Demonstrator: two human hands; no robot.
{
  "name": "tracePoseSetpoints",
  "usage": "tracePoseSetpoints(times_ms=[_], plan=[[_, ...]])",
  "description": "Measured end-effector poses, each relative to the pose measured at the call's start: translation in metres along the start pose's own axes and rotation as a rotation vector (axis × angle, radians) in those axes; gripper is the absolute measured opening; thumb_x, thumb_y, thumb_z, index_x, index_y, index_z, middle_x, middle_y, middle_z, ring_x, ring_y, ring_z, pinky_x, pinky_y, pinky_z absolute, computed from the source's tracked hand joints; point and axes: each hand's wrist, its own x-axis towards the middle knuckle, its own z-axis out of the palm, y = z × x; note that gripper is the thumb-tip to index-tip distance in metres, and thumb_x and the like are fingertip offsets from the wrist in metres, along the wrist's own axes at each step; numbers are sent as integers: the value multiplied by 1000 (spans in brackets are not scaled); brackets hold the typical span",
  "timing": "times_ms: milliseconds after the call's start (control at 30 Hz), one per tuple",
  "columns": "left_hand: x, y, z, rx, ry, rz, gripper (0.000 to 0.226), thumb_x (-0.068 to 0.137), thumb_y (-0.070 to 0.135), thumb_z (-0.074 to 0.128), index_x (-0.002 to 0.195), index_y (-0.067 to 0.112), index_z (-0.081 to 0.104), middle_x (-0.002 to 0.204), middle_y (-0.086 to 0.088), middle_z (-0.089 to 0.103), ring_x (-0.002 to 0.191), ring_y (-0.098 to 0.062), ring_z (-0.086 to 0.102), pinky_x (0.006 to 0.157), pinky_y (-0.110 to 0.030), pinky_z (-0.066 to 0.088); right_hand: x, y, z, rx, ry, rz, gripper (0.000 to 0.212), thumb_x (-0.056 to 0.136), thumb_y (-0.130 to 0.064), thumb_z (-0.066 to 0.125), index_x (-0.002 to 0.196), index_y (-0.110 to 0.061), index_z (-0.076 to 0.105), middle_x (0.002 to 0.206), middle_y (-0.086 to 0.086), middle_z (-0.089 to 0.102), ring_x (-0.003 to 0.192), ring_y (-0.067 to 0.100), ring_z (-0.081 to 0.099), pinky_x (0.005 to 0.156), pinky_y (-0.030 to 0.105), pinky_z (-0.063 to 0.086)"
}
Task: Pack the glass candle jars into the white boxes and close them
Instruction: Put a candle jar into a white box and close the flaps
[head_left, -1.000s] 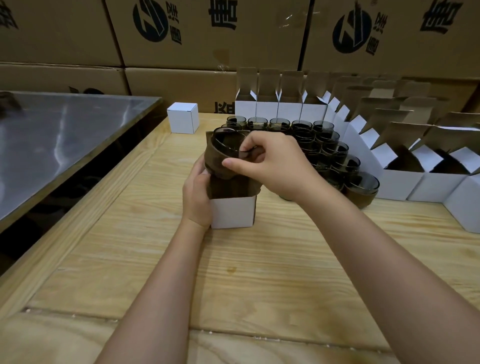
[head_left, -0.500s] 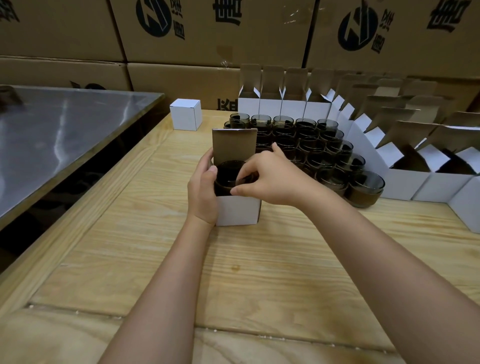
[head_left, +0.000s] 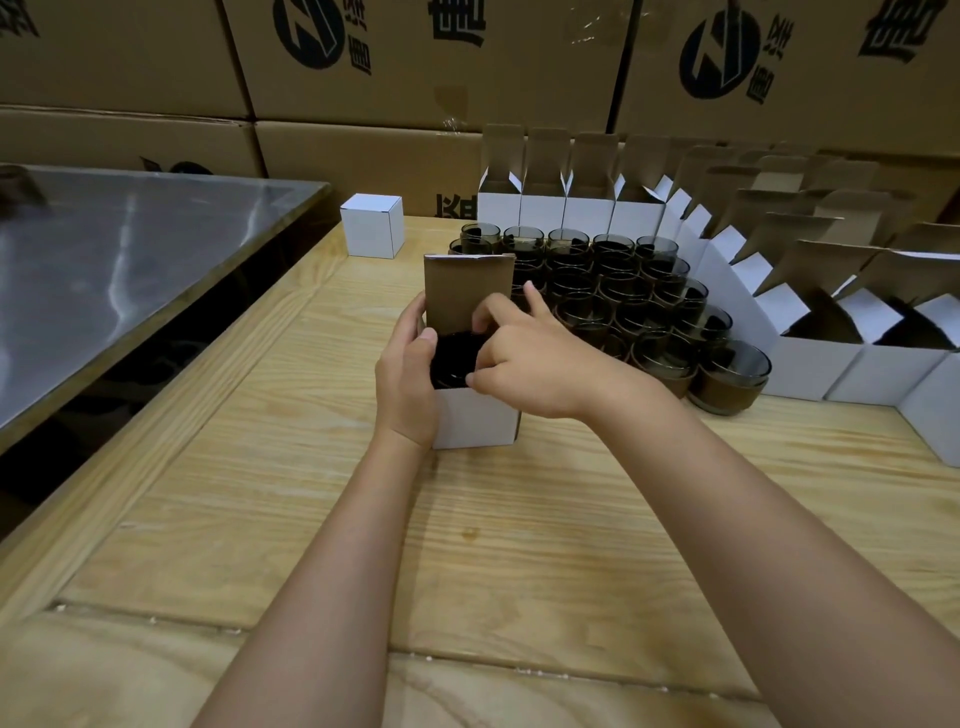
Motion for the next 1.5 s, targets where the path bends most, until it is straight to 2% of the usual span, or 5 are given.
tracePoseSetpoints(times_ms=[267, 433, 667, 1167, 1500], plan=[[0, 0, 1, -20, -8, 27, 78, 79, 47, 38, 139, -2, 40, 135, -22, 51, 129, -35, 45, 106, -58, 34, -14, 11, 19, 43, 124, -45, 38, 101, -33, 34, 110, -17, 68, 137, -5, 45, 130, 9, 36, 117, 44, -13], [-1, 3, 4, -40, -29, 20, 80, 87, 59, 28, 141, 1, 40, 140, -16, 50, 133, -27, 43, 110, -54, 32, -23, 8, 36, 1020, 796, 195, 33, 100, -11, 35, 123, -22, 56, 133, 1, 48, 122, 9, 48, 106, 27, 38], [1, -3, 5, -178, -78, -86, 35, 98, 5, 39, 130, 17, 50, 110, 1, 67, 103, -13, 65, 89, -28, 53, -20, 12, 67, 1499, 571, 280, 61, 98, -10, 48, 150, -24, 19, 132, -9, 52, 115, -2, 54, 92, 17, 48], [-2, -3, 6, -242, -6, -175, 18, 70, 15, 54, 76, 21, 70, 94, 0, 71, 83, -19, 66, 66, -33, 52, -32, 10, 65, 1392, 567, 31, 35, 73, -30, 63, 107, -24, 62, 134, 14, 51, 131, 32, 42, 109, 53, 34], [-8, 6, 12, -313, 14, -256, 40, 95, 30, 29, 80, 15, 63, 85, 0, 67, 74, -18, 62, 62, -28, 49, -33, 10, 64, 1214, 622, 63, 25, 88, -3, 63, 90, -28, 65, 131, 5, 53, 127, 14, 47, 92, 16, 44]])
